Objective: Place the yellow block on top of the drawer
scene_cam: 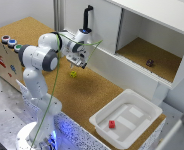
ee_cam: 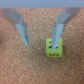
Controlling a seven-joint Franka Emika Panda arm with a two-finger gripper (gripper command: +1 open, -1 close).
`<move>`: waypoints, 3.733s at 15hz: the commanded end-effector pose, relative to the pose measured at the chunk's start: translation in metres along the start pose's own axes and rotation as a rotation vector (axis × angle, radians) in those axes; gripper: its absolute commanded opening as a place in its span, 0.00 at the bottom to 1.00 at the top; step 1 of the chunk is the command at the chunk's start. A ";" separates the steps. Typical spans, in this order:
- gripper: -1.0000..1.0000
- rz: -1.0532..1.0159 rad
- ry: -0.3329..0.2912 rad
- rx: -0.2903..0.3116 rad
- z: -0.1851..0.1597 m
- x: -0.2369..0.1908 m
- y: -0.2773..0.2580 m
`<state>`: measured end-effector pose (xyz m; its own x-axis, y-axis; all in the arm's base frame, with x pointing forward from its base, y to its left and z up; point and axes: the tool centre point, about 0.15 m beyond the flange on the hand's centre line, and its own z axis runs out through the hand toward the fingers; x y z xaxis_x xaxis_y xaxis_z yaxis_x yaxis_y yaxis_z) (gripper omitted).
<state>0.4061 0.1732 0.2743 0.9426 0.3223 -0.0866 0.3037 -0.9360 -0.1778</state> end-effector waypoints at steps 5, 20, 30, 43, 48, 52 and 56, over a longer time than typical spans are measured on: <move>1.00 -0.034 0.140 -0.090 0.054 -0.010 0.013; 0.00 0.102 0.130 -0.171 0.071 0.032 0.005; 0.00 -0.031 0.316 -0.206 -0.074 0.083 -0.054; 0.00 -0.863 0.140 -0.042 -0.199 0.118 -0.247; 0.00 -1.086 -0.017 -0.061 -0.171 0.131 -0.293; 0.00 -1.229 -0.083 -0.160 -0.150 0.122 -0.315; 0.00 -1.340 -0.116 -0.246 -0.133 0.109 -0.322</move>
<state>0.4310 0.4555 0.4536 0.0198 0.9866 0.1622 0.9997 -0.0177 -0.0142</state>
